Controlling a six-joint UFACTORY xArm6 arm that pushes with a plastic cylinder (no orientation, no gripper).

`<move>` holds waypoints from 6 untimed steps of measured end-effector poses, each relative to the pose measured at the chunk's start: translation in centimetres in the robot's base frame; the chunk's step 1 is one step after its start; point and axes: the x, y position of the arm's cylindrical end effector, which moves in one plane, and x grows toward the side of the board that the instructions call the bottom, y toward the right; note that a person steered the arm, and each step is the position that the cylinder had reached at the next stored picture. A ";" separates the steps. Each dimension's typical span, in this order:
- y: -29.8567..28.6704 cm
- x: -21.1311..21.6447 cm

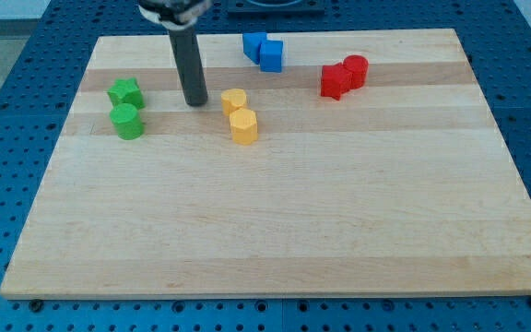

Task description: Move the yellow heart into the yellow hexagon

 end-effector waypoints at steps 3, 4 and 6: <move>4.0 1.6; 5.5 4.3; 5.9 6.4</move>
